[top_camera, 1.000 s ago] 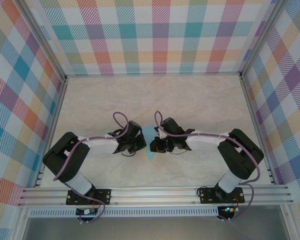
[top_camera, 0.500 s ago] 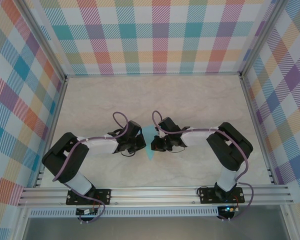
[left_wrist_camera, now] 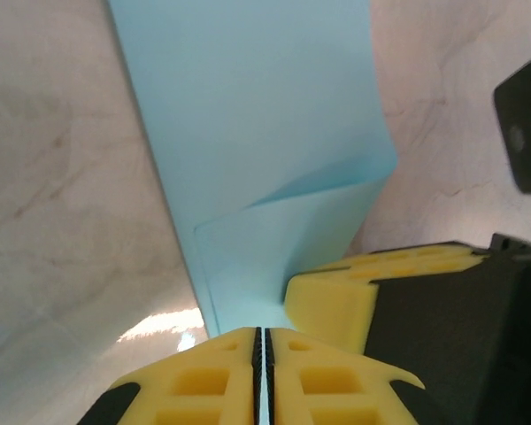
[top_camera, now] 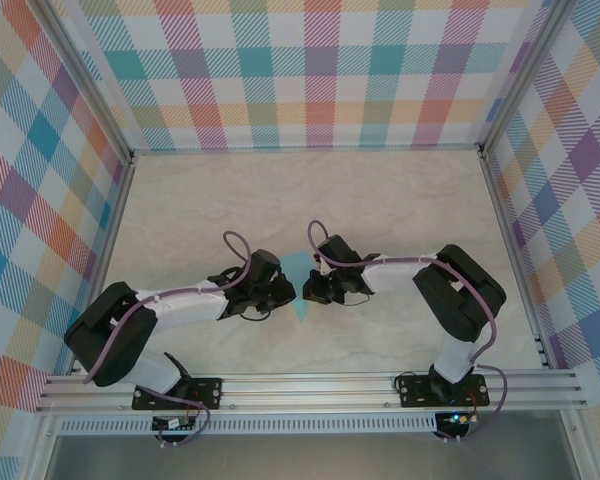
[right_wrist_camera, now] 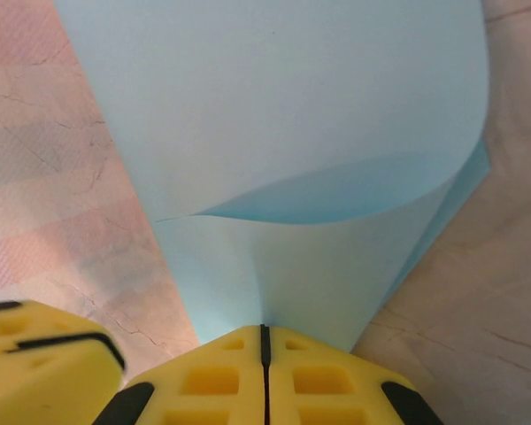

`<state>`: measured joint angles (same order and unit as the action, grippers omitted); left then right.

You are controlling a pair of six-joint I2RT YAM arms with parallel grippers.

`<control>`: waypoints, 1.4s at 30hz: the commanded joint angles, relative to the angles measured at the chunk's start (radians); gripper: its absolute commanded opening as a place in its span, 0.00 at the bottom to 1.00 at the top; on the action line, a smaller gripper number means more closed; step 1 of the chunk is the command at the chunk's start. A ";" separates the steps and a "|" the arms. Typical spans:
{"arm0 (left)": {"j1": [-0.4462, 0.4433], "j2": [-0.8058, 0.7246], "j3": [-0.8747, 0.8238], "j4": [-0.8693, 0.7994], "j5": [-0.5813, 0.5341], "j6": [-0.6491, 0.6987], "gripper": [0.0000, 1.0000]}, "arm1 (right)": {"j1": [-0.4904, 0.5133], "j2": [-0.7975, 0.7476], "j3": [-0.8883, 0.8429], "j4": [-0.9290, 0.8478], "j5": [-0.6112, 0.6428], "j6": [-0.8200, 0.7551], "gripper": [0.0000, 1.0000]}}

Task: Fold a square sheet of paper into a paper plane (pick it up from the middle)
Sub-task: Third fold the triangle at the center of the table.

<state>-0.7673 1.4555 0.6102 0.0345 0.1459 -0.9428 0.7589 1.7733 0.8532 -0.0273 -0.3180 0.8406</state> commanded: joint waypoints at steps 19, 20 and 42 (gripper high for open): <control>-0.072 0.129 -0.038 -0.002 -0.026 -0.102 0.00 | -0.019 0.060 0.063 -0.059 -0.048 -0.145 0.07; -0.073 0.130 -0.039 -0.023 -0.034 -0.100 0.00 | -0.025 0.067 0.071 -0.061 -0.059 -0.180 0.07; -0.076 0.138 -0.033 -0.125 -0.065 -0.074 0.00 | -0.205 0.166 0.221 -0.038 -0.007 -0.474 0.09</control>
<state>-0.8318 1.5513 0.6022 0.1013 0.1284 -1.0317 0.5941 1.9141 1.0332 -0.0719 -0.3950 0.4026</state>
